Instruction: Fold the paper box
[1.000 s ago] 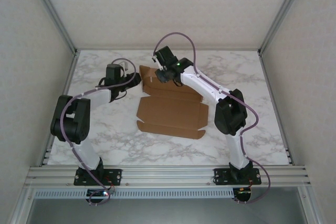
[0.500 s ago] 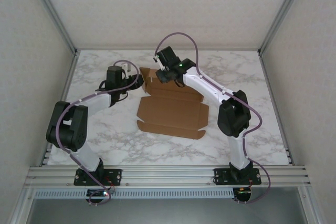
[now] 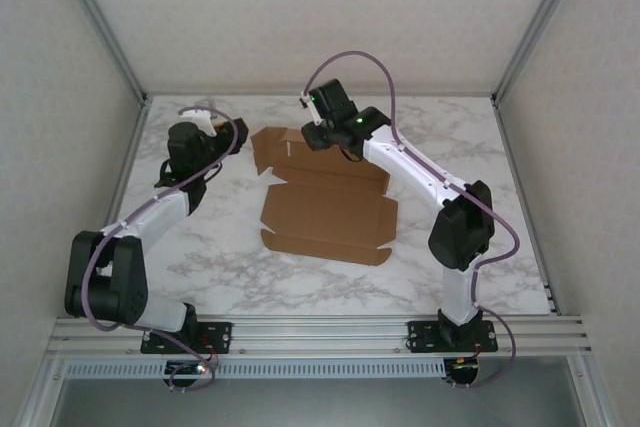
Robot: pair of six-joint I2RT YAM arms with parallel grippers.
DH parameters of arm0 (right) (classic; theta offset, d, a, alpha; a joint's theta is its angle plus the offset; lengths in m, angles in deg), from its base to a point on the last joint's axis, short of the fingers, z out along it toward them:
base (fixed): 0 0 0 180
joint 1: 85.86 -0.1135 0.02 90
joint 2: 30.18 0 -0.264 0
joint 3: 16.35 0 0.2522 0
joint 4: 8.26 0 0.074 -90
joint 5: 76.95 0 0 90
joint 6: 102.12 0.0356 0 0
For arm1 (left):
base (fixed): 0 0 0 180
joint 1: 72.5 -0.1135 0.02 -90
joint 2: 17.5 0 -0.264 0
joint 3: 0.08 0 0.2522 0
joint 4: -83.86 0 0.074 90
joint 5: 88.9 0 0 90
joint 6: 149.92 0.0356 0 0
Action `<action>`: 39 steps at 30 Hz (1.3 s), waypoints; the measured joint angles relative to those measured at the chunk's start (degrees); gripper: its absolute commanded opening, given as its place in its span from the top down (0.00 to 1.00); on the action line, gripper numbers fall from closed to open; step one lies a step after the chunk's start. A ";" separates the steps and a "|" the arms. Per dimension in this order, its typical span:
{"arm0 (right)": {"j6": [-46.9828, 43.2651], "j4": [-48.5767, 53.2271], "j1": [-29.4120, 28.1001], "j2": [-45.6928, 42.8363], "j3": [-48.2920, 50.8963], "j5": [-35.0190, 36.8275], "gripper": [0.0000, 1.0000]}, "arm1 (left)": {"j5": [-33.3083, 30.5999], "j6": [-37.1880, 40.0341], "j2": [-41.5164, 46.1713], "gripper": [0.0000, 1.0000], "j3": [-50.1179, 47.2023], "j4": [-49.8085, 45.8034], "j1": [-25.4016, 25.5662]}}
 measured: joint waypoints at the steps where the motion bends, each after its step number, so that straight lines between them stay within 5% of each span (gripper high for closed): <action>1: 0.24 0.13 0.13 -0.31 0.42 -0.24 0.54 | -0.07 -0.44 -1.25 0.51 1.01 0.39 -0.83; 10: 1.05 0.70 0.24 -1.46 3.23 -0.92 0.52 | 4.52 -1.40 -27.43 0.52 26.45 -6.45 -4.07; 17: 1.03 1.46 0.90 -1.46 3.72 -0.57 0.51 | 11.87 3.43 -37.33 0.52 30.93 -17.11 -0.70; 29: 1.07 2.93 3.37 0.72 1.33 -0.59 0.48 | 15.28 6.47 -32.09 0.52 21.90 -16.94 2.19; 39: 2.32 2.45 3.37 3.34 1.40 -0.04 0.47 | 5.46 2.78 -21.27 0.51 10.29 -12.39 7.06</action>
